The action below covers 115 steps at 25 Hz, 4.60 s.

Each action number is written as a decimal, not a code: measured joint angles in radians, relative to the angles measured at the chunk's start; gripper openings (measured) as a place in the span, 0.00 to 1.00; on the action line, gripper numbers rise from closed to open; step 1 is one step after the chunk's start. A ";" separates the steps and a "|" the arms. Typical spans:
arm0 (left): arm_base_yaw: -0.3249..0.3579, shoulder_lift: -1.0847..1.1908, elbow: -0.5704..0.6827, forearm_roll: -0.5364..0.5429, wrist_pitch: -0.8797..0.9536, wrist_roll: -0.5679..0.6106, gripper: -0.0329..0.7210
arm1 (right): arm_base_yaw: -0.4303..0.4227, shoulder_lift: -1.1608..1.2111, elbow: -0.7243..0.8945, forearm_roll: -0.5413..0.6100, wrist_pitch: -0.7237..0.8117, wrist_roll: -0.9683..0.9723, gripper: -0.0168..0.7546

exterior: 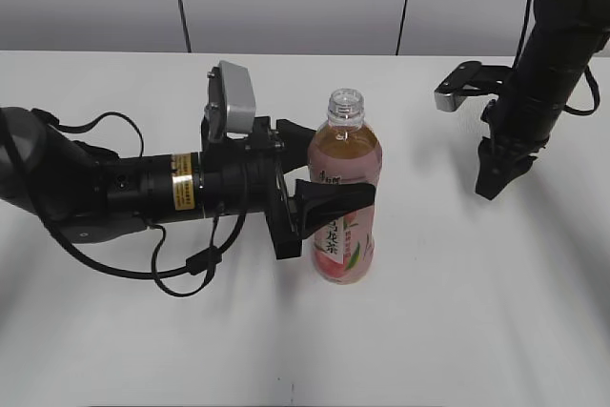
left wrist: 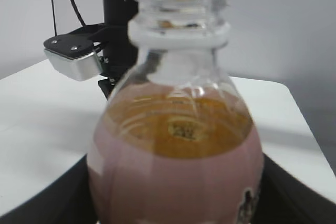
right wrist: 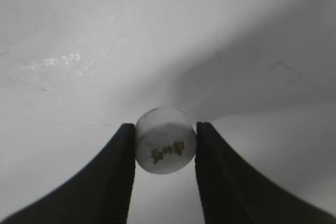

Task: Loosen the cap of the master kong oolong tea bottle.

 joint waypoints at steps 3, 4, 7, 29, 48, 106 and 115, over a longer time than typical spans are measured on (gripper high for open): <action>0.000 0.000 0.000 0.000 0.000 0.000 0.66 | 0.000 0.000 0.000 -0.014 0.000 0.025 0.37; 0.000 0.000 0.000 0.000 0.000 0.000 0.66 | 0.000 0.000 0.000 -0.015 0.000 0.028 0.37; 0.000 0.000 0.000 0.000 0.000 0.000 0.66 | 0.000 0.000 0.000 -0.016 -0.001 0.036 0.37; 0.000 0.000 0.000 0.000 0.001 0.000 0.66 | 0.000 0.057 0.000 -0.010 -0.020 0.305 0.77; -0.002 0.000 0.000 0.000 0.002 0.000 0.66 | 0.000 -0.072 -0.155 -0.127 0.191 0.724 0.77; -0.002 0.000 0.000 -0.035 0.012 0.008 0.66 | -0.002 -1.964 1.026 0.013 0.105 0.731 0.63; -0.002 0.000 0.000 -0.035 0.012 0.009 0.66 | -0.002 -1.964 1.029 0.028 0.094 0.728 0.63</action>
